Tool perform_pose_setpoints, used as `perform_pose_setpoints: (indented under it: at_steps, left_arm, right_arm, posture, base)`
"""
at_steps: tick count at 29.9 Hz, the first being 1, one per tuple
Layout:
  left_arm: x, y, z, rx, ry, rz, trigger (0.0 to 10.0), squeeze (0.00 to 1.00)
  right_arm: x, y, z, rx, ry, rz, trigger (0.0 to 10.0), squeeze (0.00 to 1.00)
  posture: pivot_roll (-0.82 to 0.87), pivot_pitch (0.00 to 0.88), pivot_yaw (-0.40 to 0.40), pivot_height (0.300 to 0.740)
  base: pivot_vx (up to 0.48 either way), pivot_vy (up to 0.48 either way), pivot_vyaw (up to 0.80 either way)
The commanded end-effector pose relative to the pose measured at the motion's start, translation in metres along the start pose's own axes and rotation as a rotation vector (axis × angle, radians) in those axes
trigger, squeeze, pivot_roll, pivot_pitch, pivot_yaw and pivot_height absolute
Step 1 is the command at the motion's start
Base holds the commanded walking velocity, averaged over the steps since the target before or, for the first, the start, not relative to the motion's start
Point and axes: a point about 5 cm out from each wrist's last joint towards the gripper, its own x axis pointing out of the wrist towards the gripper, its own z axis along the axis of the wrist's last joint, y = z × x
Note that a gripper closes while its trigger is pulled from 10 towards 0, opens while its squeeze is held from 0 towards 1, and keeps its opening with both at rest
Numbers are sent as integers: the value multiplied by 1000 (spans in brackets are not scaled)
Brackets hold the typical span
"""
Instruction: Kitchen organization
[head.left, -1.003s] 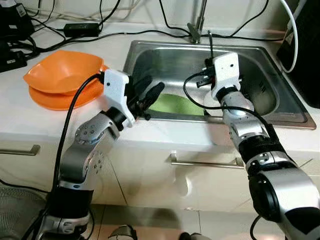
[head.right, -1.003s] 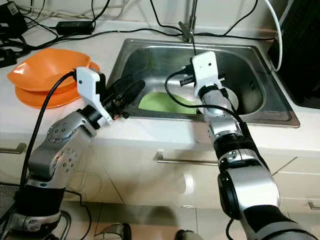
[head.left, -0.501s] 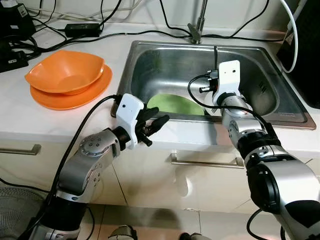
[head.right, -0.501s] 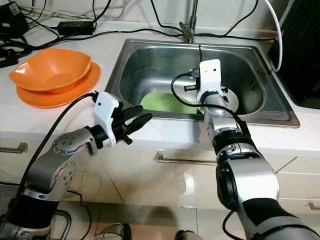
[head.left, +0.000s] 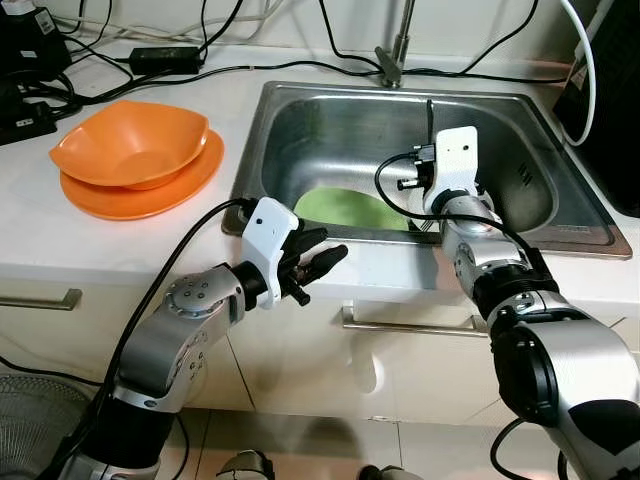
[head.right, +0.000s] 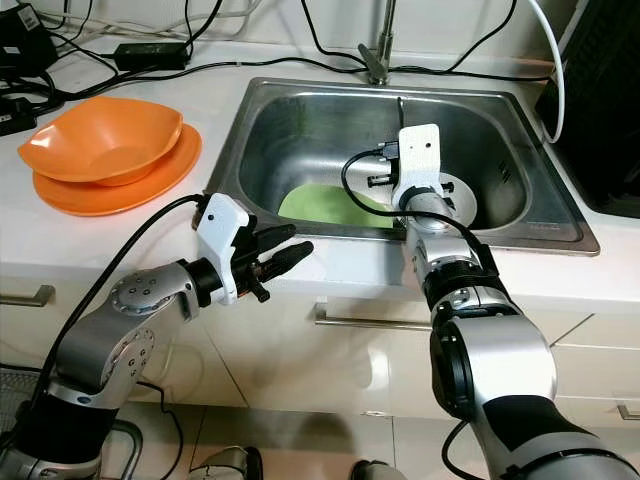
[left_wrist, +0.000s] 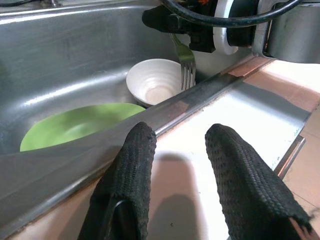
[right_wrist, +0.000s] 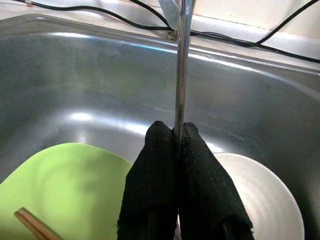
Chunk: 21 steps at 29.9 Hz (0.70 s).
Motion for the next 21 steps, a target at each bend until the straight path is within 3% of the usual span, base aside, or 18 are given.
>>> perform_pose_setpoints:
  at_steps: [1, 3, 4, 5, 7, 9, 16, 17, 18, 21]
  left_arm:
    - [0, -5, 0, 2, 7, -25, 10000, 0]
    - [1, -5, 0, 2, 6, -28, 10000, 0]
    - [1, -6, 0, 2, 5, -28, 10000, 0]
    - [1, -6, 1, 2, 5, -28, 10000, 0]
    - [3, -7, 1, 2, 2, -32, 10000, 0]
    - [3, -7, 1, 3, 0, -34, 10000, 0]
    - [3, -7, 1, 3, 2, -36, 10000, 0]
    - [3, -7, 1, 4, 2, -36, 10000, 0]
    - [3, -7, 2, 4, -1, -33, 10000, 0]
    - [6, -1, 9, 22, -52, 29, 10000, 0]
  right_arm:
    - [0, 0, -1, 0, 16, 2, 10000, 357]
    - [0, 2, -2, 1, 21, 13, 10000, 412]
    - [0, 3, -3, 0, 21, 16, 10000, 502]
    - [0, 3, -3, 0, 22, 17, 10000, 529]
    - [-1, 4, -4, -10, 23, 23, 10000, 839]
    - [-1, 5, -6, -16, 24, 26, 10000, 1000]
    - [-1, 5, -4, -19, 11, 32, 10000, 988]
    - [-1, 5, -3, -18, 5, 36, 10000, 827]
    - [0, 6, -1, -23, -8, 41, 10000, 0]
    - [1, 10, 9, -21, -72, 67, 10000, 0]
  posture:
    - [131, 66, -17, 740]
    - [131, 66, -17, 740]
    - [129, 65, -16, 740]
    - [129, 65, -16, 740]
    - [126, 63, -17, 740]
    - [127, 62, -17, 740]
    - [125, 61, -16, 740]
    - [125, 61, -16, 740]
    - [123, 57, -16, 740]
    - [119, 59, -16, 740]
  base:
    - [0, 0, 0]
    - [0, 0, 0]
    - [0, 0, 0]
    - [0, 0, 0]
    - [0, 0, 0]
    - [0, 0, 0]
    - [0, 0, 0]
    - [0, 0, 0]
    - [0, 0, 0]
    - [0, 0, 0]
